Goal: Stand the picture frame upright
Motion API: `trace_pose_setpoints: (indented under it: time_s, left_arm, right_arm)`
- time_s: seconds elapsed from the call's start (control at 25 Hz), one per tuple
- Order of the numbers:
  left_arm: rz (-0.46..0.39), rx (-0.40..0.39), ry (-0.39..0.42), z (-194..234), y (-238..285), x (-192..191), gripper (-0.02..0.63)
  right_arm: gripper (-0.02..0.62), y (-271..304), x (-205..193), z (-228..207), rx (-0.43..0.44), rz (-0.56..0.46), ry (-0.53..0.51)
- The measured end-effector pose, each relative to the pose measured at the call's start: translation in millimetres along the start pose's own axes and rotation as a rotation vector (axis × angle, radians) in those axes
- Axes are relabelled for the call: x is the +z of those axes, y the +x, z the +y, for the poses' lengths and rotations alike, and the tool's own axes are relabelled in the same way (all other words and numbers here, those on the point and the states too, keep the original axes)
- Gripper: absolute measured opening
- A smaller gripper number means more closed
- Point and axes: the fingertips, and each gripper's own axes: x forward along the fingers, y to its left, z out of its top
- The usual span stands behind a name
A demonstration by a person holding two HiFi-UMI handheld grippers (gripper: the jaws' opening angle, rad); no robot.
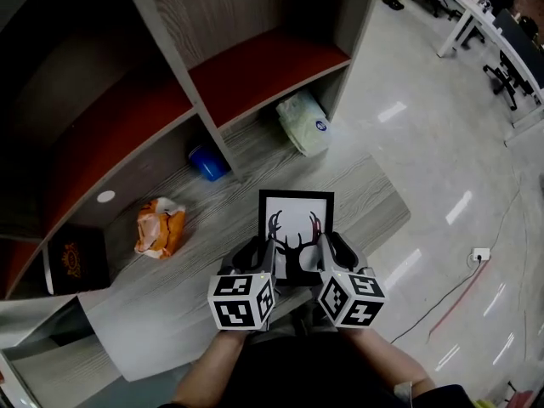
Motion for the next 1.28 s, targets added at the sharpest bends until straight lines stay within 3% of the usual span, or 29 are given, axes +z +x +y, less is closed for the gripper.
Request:
trace_pose_setpoints:
  time_s: [0.48, 0.64, 1.04, 1.28]
  left_arm:
    - [-0.054, -0.025, 0.024, 1.2, -34.7, 4.2, 0.098]
    - [-0.079, -0.035, -0.004, 6.9, -47.4, 7.8, 0.091]
    - [-0.178, 0.042, -0.026, 7.9, -83.8, 23.0, 0.087]
    - [-0.226, 0.054, -0.037, -17.6, -92.6, 29.6, 0.087]
  right_arm:
    - [0.069, -28.3, -0.5, 22.2, 0.016, -0.076, -0.003]
    - [0.071, -36.4, -0.5, 33.6, 0.035, -0.102, 0.006]
    - [0.072, -51.1, 17.7, 59.3, 0.146, -0.139, -0.027]
    - [0.072, -67.6, 37.4, 49.0, 0.186, -0.166, -0.047]
